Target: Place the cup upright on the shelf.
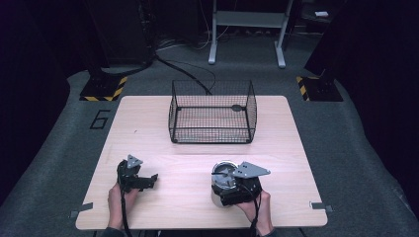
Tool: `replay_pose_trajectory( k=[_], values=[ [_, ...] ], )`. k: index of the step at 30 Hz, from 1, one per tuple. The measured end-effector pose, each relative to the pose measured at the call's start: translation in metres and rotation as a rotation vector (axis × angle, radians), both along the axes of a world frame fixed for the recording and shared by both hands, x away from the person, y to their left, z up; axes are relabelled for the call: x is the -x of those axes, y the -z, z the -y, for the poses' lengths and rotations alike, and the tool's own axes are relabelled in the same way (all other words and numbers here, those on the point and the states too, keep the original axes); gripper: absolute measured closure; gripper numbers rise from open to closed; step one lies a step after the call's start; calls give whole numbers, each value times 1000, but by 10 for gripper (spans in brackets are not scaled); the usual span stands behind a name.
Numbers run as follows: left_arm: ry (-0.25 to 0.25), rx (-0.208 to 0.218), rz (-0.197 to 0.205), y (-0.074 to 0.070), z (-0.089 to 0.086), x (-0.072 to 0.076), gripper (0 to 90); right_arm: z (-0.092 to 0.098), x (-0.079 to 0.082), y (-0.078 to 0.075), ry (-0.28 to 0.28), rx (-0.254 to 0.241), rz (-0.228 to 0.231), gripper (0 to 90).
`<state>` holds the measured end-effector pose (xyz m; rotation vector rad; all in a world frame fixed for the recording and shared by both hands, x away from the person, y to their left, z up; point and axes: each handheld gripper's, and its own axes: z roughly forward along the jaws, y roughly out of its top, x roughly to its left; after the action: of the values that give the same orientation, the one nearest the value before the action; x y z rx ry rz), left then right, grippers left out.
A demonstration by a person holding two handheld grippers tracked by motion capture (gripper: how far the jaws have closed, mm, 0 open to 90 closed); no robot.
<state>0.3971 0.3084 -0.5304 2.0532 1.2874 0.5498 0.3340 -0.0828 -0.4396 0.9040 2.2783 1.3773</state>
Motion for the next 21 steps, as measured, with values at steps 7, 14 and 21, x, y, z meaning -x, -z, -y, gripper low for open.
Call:
replay_pose_trajectory(
  k=[7,14,21],
  values=[
    [0,0,0,0,0,0,4,0,1,1,6,-2,10,27],
    [0,0,0,0,0,0,4,0,1,0,14,4,16,29],
    [1,2,-1,0,0,0,4,3,1,-7,23,5,50,30]
  ],
)
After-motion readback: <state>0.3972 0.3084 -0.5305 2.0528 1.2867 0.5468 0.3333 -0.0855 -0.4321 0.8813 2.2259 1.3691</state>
